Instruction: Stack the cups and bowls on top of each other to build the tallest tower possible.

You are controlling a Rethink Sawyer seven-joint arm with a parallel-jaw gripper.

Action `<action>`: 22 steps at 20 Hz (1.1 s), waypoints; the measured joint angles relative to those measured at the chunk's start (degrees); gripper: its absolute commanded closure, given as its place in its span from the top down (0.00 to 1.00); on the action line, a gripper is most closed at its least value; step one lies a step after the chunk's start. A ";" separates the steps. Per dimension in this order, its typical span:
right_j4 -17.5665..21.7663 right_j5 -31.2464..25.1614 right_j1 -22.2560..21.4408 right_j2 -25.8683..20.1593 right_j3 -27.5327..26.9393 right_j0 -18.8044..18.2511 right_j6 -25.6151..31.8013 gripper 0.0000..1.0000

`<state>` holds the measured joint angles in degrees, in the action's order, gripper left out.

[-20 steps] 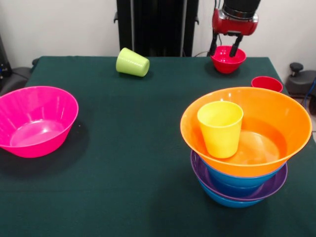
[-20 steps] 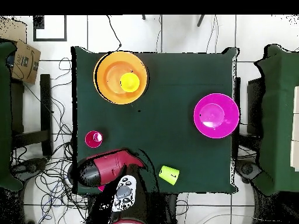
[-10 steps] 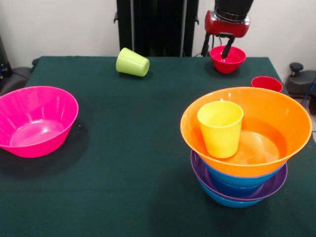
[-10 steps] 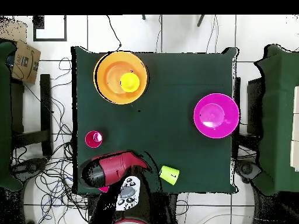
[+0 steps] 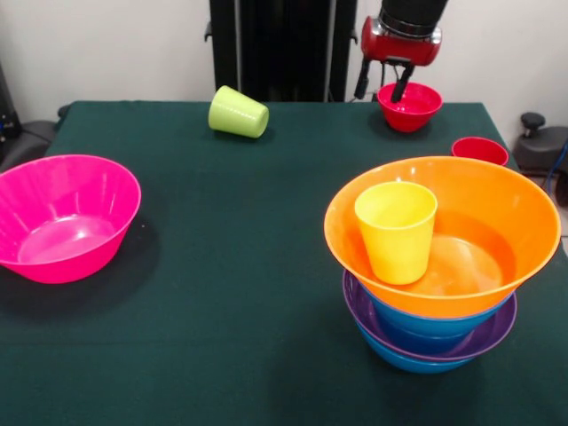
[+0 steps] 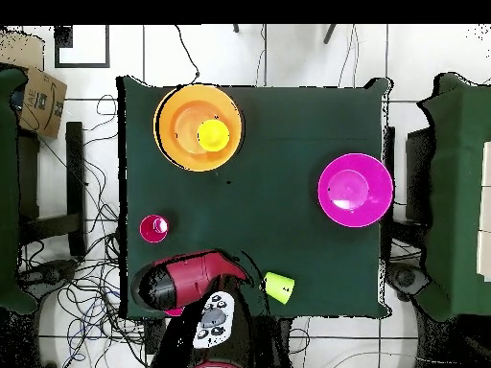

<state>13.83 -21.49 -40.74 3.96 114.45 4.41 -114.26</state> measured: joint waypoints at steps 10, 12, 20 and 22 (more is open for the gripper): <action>-0.15 0.38 1.57 -0.08 0.00 -0.01 0.00 1.00; -0.15 1.28 2.23 -0.47 0.04 -0.22 0.00 1.00; -0.17 8.24 4.53 -2.89 0.98 -1.89 0.00 1.00; -0.17 9.08 4.84 -3.31 1.09 -2.15 0.00 1.00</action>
<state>13.66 -12.40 -35.90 0.65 115.54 2.25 -114.26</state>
